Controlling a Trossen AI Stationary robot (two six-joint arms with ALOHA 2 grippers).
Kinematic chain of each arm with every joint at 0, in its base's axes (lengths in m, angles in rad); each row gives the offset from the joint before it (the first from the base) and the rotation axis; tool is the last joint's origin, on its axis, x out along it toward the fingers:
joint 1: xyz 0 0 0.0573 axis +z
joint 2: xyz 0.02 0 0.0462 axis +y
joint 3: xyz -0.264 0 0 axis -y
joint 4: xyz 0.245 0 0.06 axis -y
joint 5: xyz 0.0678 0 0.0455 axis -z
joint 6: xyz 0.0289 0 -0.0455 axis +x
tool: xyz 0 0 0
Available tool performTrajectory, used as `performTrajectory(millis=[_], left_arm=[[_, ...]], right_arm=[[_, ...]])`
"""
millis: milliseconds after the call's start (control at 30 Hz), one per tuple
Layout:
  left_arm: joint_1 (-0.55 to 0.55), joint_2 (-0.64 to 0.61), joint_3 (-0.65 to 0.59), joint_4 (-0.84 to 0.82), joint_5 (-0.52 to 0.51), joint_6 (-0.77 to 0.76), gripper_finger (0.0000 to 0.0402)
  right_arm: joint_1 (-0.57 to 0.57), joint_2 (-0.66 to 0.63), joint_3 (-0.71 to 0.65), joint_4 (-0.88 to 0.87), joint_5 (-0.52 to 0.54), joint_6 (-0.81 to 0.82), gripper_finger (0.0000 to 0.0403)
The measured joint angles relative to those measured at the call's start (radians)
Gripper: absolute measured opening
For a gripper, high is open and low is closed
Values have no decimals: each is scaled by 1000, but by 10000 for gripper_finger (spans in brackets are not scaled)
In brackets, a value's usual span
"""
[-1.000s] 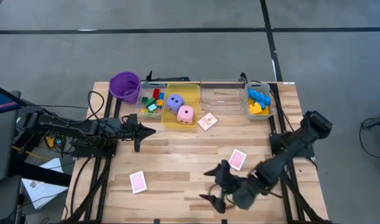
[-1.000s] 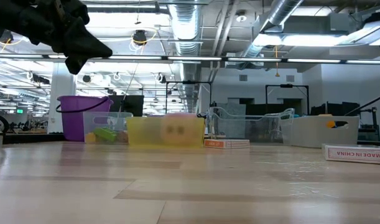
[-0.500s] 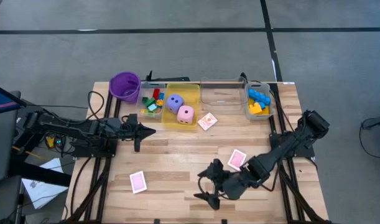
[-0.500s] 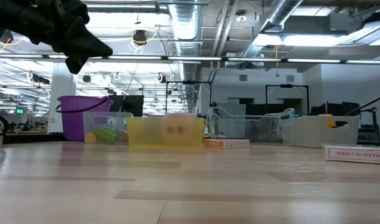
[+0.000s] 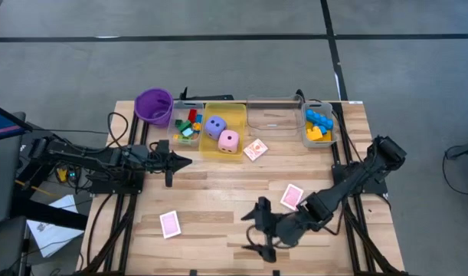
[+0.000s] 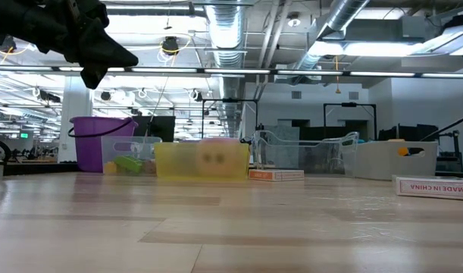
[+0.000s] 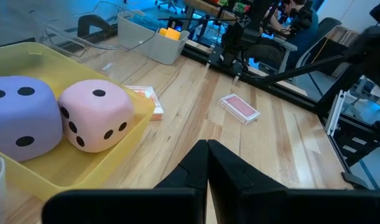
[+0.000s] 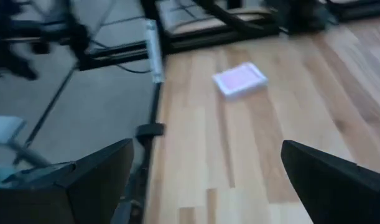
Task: Pick & Place Toys
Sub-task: Put the red playing card into the transparent bin
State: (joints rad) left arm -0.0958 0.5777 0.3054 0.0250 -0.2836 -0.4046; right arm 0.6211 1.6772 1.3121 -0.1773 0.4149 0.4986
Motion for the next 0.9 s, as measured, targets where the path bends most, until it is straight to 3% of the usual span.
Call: performTrajectory(millis=[267, 500, 900], left_arm=[[0, 0, 0, 6, 0, 0, 0], [0, 0, 0, 24, 0, 0, 0], [-1, 0, 0, 46, 0, 0, 0]], right_arm=[[-3, 33, 0, 114, 19, -140, 400], [-39, 64, 1, 122, 5, 0, 400], [-144, 108, 0, 185, -3, 56, 400]])
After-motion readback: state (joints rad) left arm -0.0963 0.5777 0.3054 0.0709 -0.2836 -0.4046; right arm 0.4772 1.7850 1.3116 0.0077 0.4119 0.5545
